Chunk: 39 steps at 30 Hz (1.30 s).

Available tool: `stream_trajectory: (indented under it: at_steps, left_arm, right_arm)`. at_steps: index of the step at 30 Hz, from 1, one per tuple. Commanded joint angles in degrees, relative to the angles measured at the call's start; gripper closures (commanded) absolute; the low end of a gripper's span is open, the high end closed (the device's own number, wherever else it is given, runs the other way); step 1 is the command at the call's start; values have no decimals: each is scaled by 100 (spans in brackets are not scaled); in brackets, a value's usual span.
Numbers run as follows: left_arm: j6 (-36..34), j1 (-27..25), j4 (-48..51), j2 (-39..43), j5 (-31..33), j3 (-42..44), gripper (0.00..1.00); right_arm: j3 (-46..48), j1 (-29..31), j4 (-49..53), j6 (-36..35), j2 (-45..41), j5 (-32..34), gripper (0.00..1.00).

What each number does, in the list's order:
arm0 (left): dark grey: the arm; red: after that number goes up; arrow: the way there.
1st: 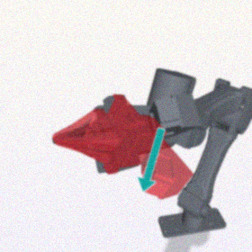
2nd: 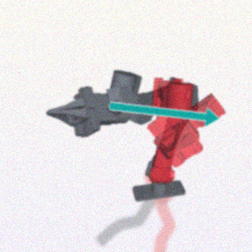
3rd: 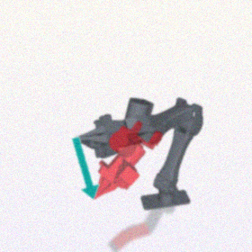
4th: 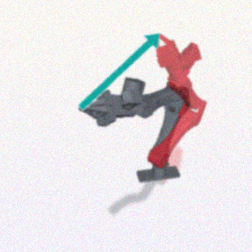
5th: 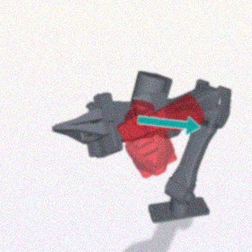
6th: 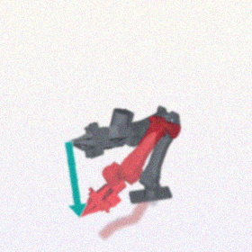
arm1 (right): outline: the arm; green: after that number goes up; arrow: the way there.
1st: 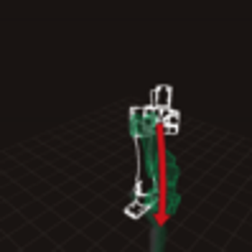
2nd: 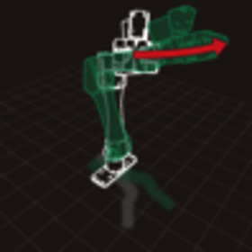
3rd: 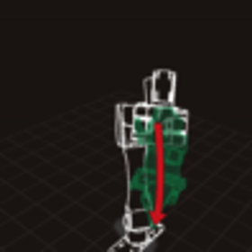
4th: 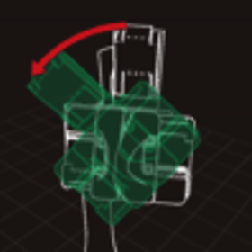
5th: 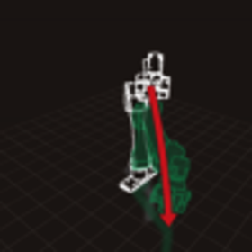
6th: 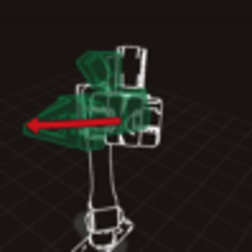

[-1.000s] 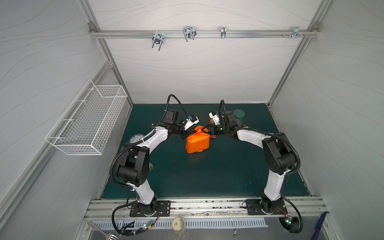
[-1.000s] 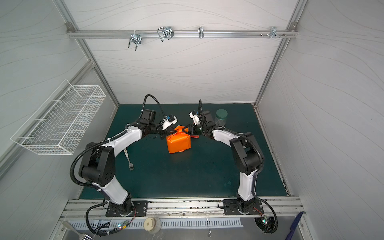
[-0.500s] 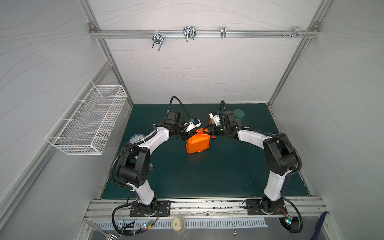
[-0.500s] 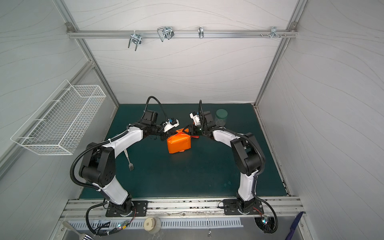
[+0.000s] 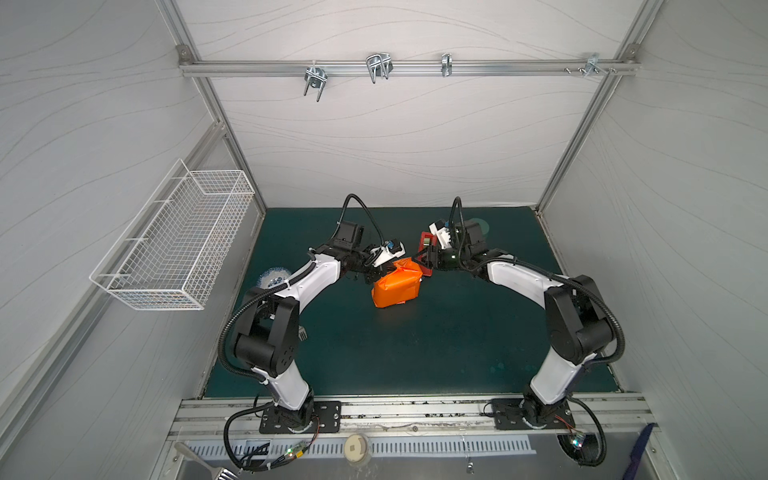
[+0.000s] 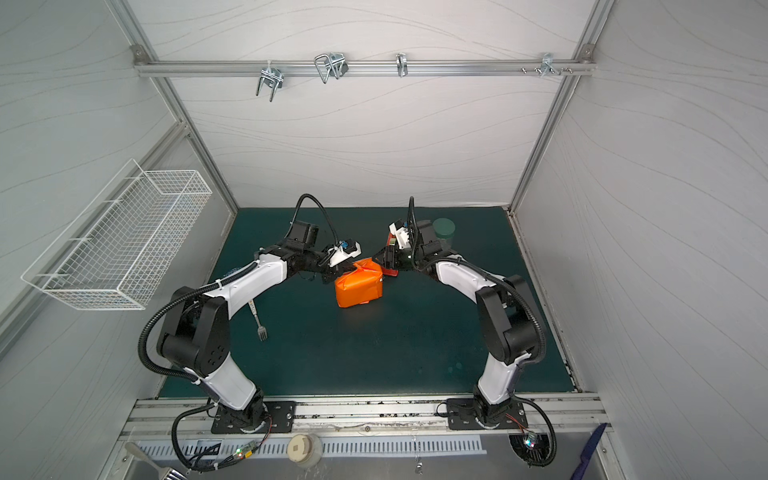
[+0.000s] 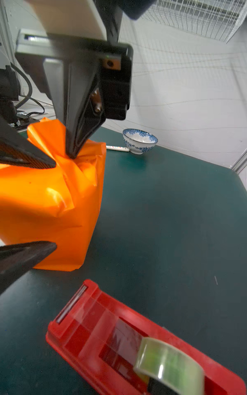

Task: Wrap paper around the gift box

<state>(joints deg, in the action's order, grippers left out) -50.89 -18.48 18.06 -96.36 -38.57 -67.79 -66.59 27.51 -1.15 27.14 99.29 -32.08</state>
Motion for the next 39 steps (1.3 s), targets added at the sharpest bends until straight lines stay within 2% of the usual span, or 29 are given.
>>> stream_trajectory:
  at_steps: [1, 9, 13, 20, 24, 28, 31, 35, 36, 39]
  left_arm:
    - [-215, -75, 468, -21, 91, 10, 96]
    - [-250, -94, 488, -28, 114, 11, 92]
    - [-279, -103, 501, -7, 97, 20, 87]
    - [66, -103, 440, 215, -181, 29, 66]
    - [701, -103, 325, 468, -372, 73, 47]
    - [2012, -103, -159, 742, -384, 218, 44]
    - [3661, -58, -966, 1039, -180, 609, 44]
    - [6356, 84, -2295, 1547, 656, 1510, 38]
    - [6785, 123, -2479, 1640, 804, 1694, 37]
    - [7889, 187, -2933, 1851, 1256, 2099, 25]
  right_arm:
    - [-179, 11, 90, 198, -65, -58, 42]
    - [-873, 279, 651, 184, 617, 437, 37]
    - [-875, 349, 854, 72, 764, 540, 37]
    - [-330, 437, 814, -114, 456, 784, 36]
    - [172, 499, 383, -125, 325, 887, 37]
    - [466, 506, 68, -116, 327, 905, 37]
    - [609, 517, -144, -74, 322, 930, 38]
    - [684, 536, -298, -33, 360, 885, 38]
    - [682, 545, -313, -33, 372, 875, 39]
    - [716, 562, -355, -25, 388, 869, 39]
